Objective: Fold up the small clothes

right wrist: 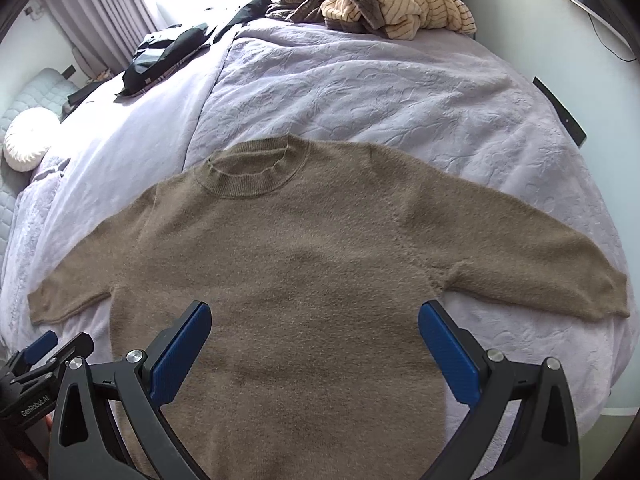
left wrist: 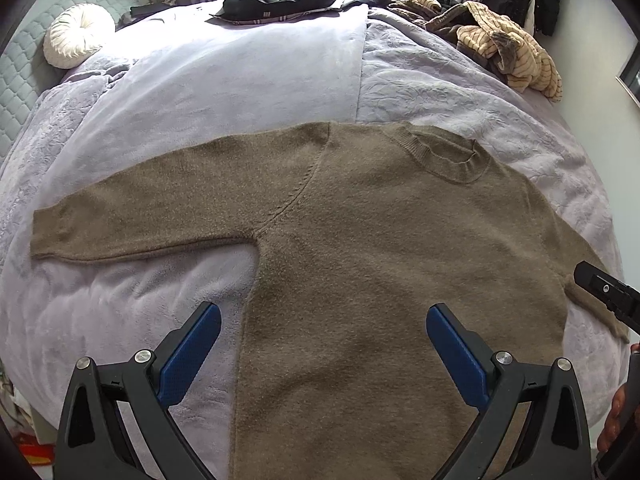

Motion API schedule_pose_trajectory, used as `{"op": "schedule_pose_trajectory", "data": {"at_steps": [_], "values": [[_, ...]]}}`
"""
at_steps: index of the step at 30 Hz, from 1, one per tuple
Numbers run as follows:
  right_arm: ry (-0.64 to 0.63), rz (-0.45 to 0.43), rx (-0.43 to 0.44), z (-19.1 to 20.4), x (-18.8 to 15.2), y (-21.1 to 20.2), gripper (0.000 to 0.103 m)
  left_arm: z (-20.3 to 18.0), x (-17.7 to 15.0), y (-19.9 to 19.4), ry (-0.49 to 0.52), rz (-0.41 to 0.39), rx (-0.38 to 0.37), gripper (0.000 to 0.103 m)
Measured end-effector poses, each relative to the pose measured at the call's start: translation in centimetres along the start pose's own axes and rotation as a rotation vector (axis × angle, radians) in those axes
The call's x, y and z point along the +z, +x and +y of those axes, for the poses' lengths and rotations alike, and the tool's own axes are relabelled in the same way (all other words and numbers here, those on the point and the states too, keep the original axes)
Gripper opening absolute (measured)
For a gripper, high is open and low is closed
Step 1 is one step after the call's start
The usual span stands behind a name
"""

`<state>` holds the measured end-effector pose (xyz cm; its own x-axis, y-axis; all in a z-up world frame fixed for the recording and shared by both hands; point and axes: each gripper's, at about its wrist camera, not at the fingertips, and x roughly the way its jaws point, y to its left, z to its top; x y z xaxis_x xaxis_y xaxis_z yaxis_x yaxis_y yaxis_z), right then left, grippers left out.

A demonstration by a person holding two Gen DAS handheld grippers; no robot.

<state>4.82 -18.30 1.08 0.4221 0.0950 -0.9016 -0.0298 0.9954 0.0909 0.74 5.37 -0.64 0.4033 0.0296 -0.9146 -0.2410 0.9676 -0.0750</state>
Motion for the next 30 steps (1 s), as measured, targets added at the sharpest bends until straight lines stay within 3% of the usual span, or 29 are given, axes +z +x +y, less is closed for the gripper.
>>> {"op": "schedule_pose_trajectory", "data": {"at_steps": [12, 17, 21, 30], "values": [[-0.054, -0.03, -0.023, -0.8, -2.0, 2.9, 0.103, 1.2, -0.9, 3.4, 0.011, -0.082, -0.016, 0.103], [0.036, -0.01, 0.051, -2.3, -3.1, 2.9, 0.103, 0.8, -1.5, 4.7, 0.021, -0.024, -0.042, 0.103], [0.062, -0.006, 0.005, -3.1, -3.5, 2.8, 0.103, 0.2, -2.0, 4.3, 0.055, -0.04, -0.037, 0.103], [0.093, -0.009, 0.0, -4.8, -3.9, 1.8, 0.103, 0.0, -1.0, 5.8, 0.065, -0.003, -0.035, 0.103]]}}
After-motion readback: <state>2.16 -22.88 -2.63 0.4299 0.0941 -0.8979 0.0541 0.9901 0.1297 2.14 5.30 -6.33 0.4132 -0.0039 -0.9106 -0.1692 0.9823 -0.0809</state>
